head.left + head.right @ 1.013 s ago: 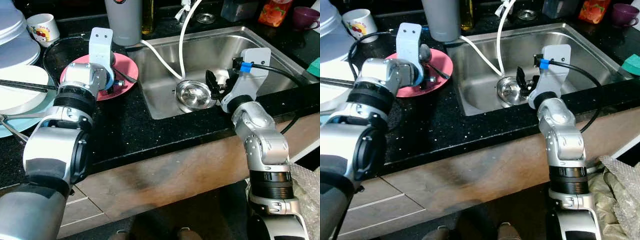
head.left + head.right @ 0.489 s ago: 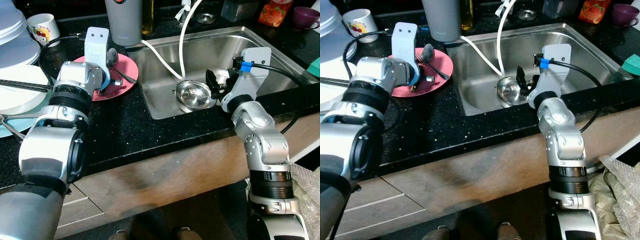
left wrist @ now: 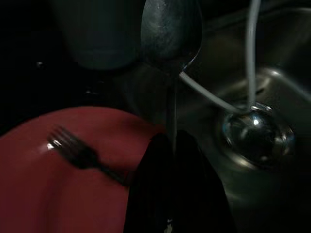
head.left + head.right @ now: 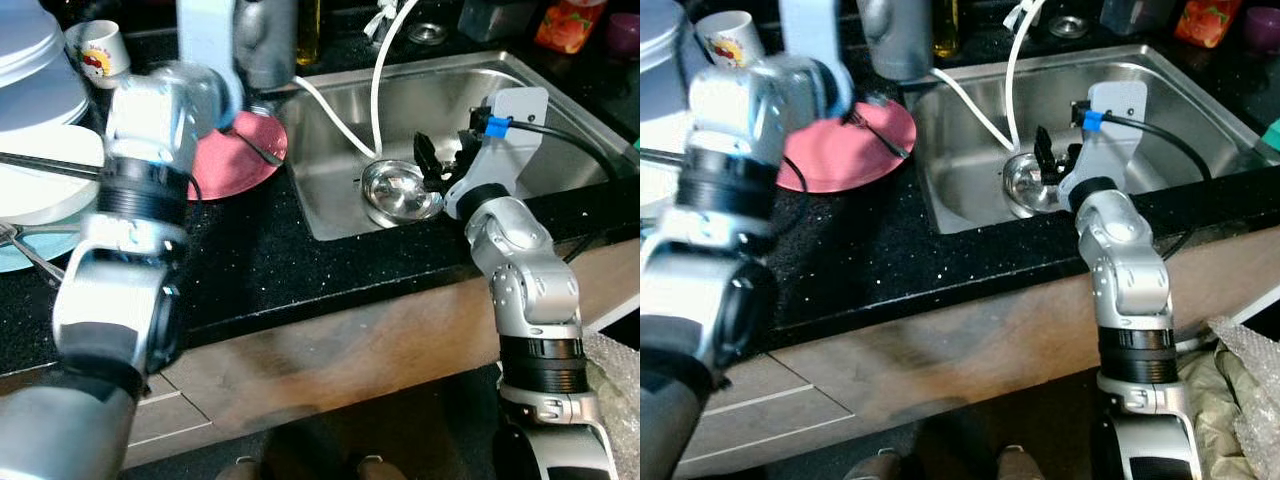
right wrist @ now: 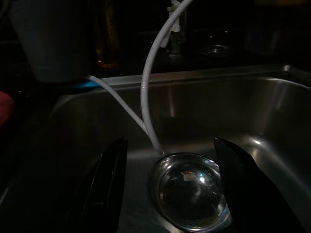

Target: Kitchen organization

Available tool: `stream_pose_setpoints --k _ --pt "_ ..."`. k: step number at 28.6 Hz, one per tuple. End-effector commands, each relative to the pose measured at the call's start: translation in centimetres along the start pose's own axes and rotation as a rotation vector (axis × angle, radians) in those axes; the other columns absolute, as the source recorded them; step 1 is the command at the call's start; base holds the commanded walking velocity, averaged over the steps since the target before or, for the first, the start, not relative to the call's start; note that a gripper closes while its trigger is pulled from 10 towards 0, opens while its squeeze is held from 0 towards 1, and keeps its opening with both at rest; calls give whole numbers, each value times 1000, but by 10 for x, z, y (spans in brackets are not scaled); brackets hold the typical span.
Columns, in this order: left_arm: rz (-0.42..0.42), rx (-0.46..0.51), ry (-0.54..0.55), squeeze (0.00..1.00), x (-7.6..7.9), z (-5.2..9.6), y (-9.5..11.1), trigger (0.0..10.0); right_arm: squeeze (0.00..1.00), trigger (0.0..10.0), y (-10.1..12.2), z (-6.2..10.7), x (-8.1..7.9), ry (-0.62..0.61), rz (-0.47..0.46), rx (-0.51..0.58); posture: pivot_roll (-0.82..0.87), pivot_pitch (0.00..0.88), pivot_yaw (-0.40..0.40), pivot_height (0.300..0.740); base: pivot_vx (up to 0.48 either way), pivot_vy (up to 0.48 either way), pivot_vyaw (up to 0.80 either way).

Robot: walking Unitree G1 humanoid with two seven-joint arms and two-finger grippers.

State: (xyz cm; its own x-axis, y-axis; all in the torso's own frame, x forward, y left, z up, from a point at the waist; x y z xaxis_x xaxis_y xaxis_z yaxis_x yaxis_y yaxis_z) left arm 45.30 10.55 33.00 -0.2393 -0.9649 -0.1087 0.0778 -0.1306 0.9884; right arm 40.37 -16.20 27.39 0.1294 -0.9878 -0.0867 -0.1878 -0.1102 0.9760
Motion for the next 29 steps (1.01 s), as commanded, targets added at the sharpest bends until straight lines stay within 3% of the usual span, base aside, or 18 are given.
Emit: stream_pose_setpoints --k 1,4,9,14,15,21,29 --pt "10 62 -36 0 5 5 12 10000 0 10000 3 1 2 -7 -12 14 26 137 19 740 0 0 0" --pt "8 135 -90 0 3 17 16 10000 0 10000 6 2 -2 -2 -27 27 26 137 22 740 0 0 0" --pt "10 151 -123 0 -3 22 8 10000 0 10000 9 2 -7 11 -45 39 27 135 22 740 0 0 0" --pt "-71 218 -168 0 0 32 3 10000 0 10000 17 2 -15 33 -78 69 28 133 20 740 0 0 0" --pt "-161 280 -210 0 7 42 2 10000 0 10000 21 2 -20 44 -97 84 26 131 21 740 0 0 0" --pt "-320 240 -297 0 23 54 -27 10000 0 10000 25 4 -32 77 -136 96 26 126 24 740 0 0 0" --pt "-337 266 -297 0 23 62 -33 10000 0 10000 31 7 -46 119 -209 99 28 127 32 740 0 0 0"
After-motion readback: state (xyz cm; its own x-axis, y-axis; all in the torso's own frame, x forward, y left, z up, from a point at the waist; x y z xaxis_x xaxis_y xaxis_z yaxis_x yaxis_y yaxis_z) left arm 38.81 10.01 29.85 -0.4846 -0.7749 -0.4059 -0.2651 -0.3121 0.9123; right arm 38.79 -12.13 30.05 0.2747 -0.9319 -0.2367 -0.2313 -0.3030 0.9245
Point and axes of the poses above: a point about 5 cm out from each wrist's last joint towards the gripper, its own z axis pointing back from the gripper into the wrist, its own y axis along the axis of the wrist's last joint, x = y × z, the point moved 6 cm from there along -z, pointing out of the wrist towards the gripper, and after that the axes turned 5 degrees about -z, right-handed, at the moved point
